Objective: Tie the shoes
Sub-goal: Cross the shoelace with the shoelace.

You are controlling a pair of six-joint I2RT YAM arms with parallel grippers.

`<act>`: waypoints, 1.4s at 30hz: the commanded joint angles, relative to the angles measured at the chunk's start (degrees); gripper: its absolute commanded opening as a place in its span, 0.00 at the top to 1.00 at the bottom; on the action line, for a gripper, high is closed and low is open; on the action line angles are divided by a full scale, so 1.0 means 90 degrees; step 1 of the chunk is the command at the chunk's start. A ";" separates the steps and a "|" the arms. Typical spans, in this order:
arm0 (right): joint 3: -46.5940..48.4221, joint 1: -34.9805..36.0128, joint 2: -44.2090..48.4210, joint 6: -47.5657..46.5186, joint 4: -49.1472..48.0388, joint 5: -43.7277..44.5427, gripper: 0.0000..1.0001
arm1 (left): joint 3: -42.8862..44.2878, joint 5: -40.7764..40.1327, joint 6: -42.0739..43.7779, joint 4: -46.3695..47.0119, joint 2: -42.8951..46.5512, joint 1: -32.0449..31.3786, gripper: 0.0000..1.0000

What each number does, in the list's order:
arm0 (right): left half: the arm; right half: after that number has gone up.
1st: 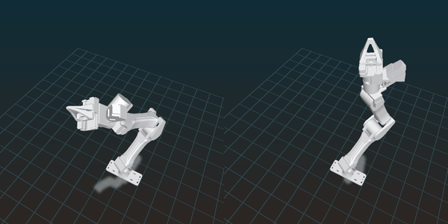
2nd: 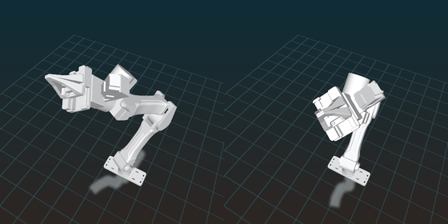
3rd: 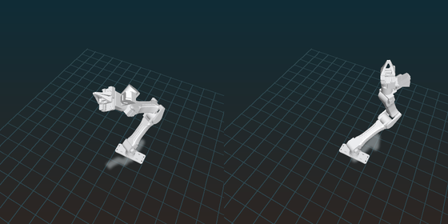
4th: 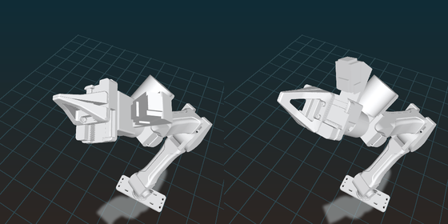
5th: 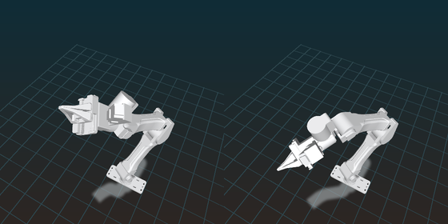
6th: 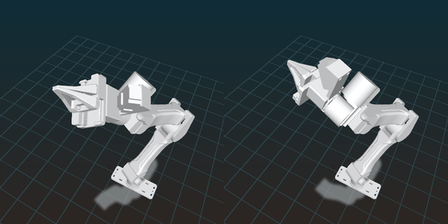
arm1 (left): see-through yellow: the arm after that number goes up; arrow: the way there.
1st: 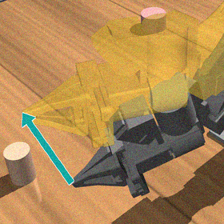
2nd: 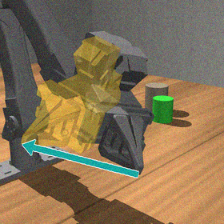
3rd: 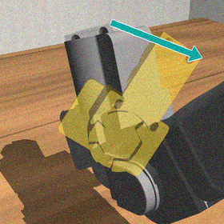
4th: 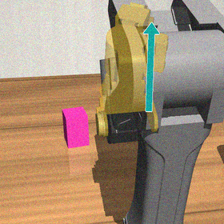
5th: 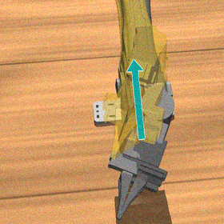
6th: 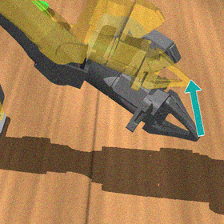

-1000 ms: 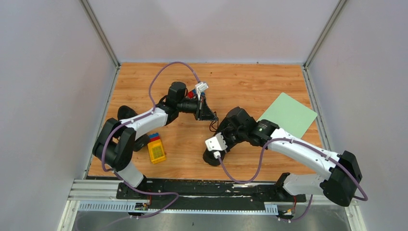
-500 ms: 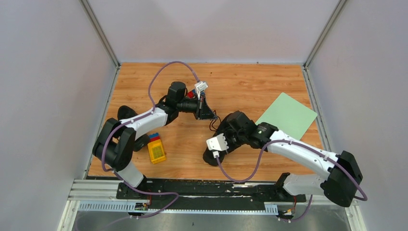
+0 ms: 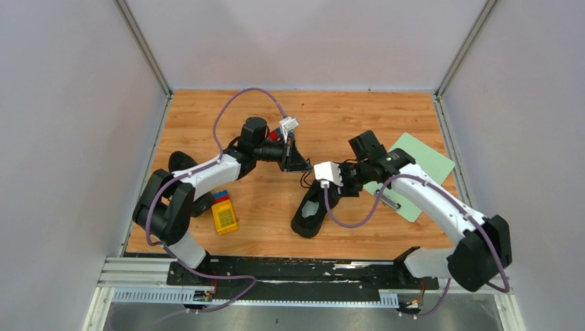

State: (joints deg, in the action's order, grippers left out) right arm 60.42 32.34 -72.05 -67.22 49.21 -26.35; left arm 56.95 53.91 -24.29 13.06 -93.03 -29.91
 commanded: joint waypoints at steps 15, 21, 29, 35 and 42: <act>0.0752 -0.0068 -0.1372 -0.0680 -0.0047 -0.1441 0.51 | -0.0121 -0.0097 0.1097 -0.0922 0.0302 -0.0053 1.00; 0.0755 -0.0077 -0.1565 -0.0901 -0.0051 -0.1406 0.52 | -0.0220 -0.0348 0.1321 -0.1194 0.0207 -0.0074 1.00; 0.1250 -0.0375 -0.1828 -0.0568 0.0130 -0.1785 0.52 | -0.0174 -0.0943 0.1250 -0.1418 -0.0007 -0.0091 1.00; 0.2629 -0.1102 -0.2759 0.2331 0.0242 -0.2751 0.51 | -0.0136 -0.0950 0.1238 -0.1422 -0.0067 -0.0108 1.00; 0.3133 -0.1037 -0.3430 0.7389 -0.0151 -0.1153 0.43 | -0.0282 -0.0989 0.1248 -0.1381 0.0188 -0.0123 1.00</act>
State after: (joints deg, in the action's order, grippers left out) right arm 87.53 21.78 -101.86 -28.38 49.32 -42.19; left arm 55.00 45.50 -14.39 -0.23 -93.71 -30.65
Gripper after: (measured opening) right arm 0.602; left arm 0.007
